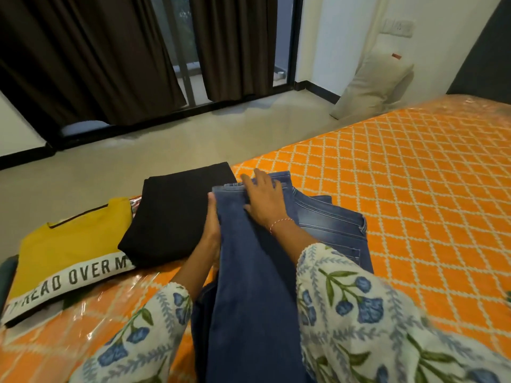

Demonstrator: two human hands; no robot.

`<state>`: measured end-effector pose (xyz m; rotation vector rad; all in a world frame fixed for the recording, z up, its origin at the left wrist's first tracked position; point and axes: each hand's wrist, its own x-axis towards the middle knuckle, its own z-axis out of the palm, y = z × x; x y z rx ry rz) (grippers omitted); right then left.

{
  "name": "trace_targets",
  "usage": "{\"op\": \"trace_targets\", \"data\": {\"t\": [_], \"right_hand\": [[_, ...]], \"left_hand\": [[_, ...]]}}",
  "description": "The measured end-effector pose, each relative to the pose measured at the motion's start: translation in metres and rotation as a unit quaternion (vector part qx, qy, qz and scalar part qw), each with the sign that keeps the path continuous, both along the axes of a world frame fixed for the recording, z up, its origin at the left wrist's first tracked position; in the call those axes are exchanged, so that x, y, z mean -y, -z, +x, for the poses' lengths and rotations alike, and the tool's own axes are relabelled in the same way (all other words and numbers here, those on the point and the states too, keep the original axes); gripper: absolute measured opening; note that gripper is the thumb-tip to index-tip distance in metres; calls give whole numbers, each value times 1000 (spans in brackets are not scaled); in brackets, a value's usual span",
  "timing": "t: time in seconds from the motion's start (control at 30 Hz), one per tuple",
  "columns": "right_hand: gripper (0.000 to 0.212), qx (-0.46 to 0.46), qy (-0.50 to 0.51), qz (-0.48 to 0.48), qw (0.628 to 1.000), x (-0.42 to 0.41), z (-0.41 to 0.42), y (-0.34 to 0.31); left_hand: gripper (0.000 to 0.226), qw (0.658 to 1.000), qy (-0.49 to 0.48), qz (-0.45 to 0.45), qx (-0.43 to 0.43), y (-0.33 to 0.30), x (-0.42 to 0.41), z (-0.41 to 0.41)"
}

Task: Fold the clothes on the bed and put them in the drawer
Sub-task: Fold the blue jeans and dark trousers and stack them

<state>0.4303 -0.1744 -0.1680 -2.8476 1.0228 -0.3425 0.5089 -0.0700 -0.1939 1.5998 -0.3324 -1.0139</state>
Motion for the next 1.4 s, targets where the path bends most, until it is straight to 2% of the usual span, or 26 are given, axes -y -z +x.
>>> {"op": "trace_targets", "data": {"t": [0.03,0.07,0.13,0.23,0.27,0.37,0.47,0.53,0.6,0.63,0.7,0.73,0.77,0.8,0.87,0.9,1.0,1.13,1.2,1.27,1.33,1.4], "right_hand": [[63,19,55,36,998,1,-12,7],[65,56,124,70,988,2,-26,14],[57,130,238,154,950,4,-54,26],[39,218,262,339,877,10,-72,32],[33,230,261,358,866,13,-75,31],[15,248,241,352,870,20,-72,23],[17,331,228,323,857,27,-65,20],[9,328,235,309,862,31,-61,23],[27,276,248,352,859,31,-59,33],[39,267,261,397,838,30,-60,37],[49,277,282,478,784,28,-69,42],[49,271,277,499,775,27,-76,45],[48,245,257,508,784,24,-86,44],[44,202,219,494,817,21,-95,42],[41,162,140,433,876,12,-111,40],[40,188,107,419,882,7,-117,41],[36,341,85,405,844,-8,-137,40],[36,428,129,384,808,-4,-170,40],[28,427,167,414,786,2,-184,44],[9,382,221,473,762,4,-195,50],[21,346,242,519,744,0,-201,53],[26,353,260,528,727,-5,-206,53]], "left_hand": [[39,999,-7,-2,-35,-3,0,0],[37,1000,-23,18,-10,-4,2,1],[36,996,-55,55,51,-6,5,1],[37,995,-60,55,53,-7,6,0],[37,996,-58,51,50,-7,5,1],[35,996,-57,43,49,-11,3,0],[32,995,-62,21,80,-15,7,6],[32,985,-49,33,160,-16,9,12],[39,971,-49,65,225,-14,10,12],[44,973,-67,72,210,-13,9,10],[42,989,-97,68,93,-13,4,4],[36,994,-80,61,28,-13,-1,2],[29,997,-42,60,-19,-14,-7,-1],[27,997,3,59,-40,-15,-14,-2],[29,997,50,51,-16,-14,-23,-4],[32,997,52,44,25,-13,-24,-6],[41,994,50,-15,97,-22,-15,-22],[42,992,85,-60,76,-37,11,-48],[43,996,86,-27,28,-29,17,-54],[43,997,79,17,-12,-16,9,-62],[40,997,66,47,-16,-3,-7,-70],[41,995,68,67,-21,6,-22,-79]]}}
